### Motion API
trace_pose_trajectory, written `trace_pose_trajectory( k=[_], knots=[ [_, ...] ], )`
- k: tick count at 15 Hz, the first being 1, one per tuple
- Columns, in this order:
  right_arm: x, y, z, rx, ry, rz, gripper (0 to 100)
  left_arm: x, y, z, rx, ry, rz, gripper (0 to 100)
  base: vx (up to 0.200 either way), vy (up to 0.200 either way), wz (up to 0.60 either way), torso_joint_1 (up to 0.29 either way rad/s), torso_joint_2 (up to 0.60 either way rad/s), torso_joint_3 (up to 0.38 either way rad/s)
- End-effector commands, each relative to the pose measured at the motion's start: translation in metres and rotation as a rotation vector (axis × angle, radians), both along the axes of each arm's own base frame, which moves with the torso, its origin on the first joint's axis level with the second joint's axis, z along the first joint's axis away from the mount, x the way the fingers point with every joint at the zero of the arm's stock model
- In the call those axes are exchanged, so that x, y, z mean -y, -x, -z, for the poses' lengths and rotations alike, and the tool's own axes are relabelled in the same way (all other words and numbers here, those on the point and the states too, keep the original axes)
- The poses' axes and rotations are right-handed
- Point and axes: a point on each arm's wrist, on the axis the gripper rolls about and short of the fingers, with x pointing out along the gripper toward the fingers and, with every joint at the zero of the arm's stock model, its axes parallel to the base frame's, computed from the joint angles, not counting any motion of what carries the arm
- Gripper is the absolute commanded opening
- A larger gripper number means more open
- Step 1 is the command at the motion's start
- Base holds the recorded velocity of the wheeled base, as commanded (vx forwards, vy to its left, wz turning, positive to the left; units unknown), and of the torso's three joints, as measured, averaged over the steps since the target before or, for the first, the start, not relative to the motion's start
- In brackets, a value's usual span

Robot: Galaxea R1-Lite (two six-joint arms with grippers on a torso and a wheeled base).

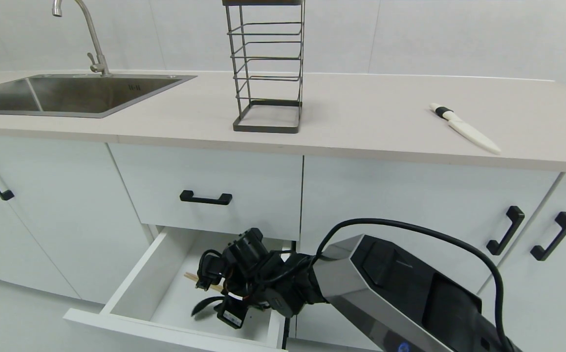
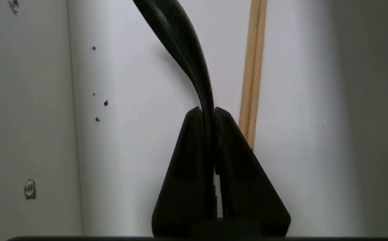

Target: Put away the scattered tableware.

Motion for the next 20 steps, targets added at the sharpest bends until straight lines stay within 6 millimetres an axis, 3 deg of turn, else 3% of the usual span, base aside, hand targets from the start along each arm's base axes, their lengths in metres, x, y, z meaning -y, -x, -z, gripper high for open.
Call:
trace_pose_trajectory(
  k=[1, 5, 9, 12, 15, 20],
  knots=[
    [0.000, 0.000, 0.001, -0.002, 0.000, -0.001, 100, 0.000, 0.000, 0.000, 0.000, 0.000, 0.000, 100, 0.000, 0.000, 0.00, 0.000, 0.00, 0.000],
    [-0.001, 0.000, -0.010, 0.011, -0.014, -0.001, 100, 0.000, 0.000, 0.000, -0.002, 0.000, 0.000, 100, 0.000, 0.000, 0.00, 0.000, 0.00, 0.000],
    [-0.007, 0.011, -0.072, 0.078, -0.099, -0.019, 100, 0.000, 0.000, 0.000, 0.000, 0.000, 0.000, 100, 0.000, 0.000, 0.00, 0.000, 0.00, 0.000],
    [-0.001, 0.026, -0.107, 0.097, -0.126, -0.036, 100, 0.000, 0.000, 0.000, 0.000, 0.000, 0.000, 100, 0.000, 0.000, 0.00, 0.000, 0.00, 0.000],
    [0.016, 0.054, -0.154, 0.132, -0.154, -0.039, 100, 0.000, 0.000, 0.000, 0.000, 0.000, 0.000, 100, 0.000, 0.000, 0.00, 0.000, 0.00, 0.000],
    [0.068, 0.096, -0.200, 0.190, -0.224, -0.030, 100, 0.000, 0.000, 0.000, 0.000, 0.000, 0.000, 100, 0.000, 0.000, 0.00, 0.000, 0.00, 0.000]
  ],
)
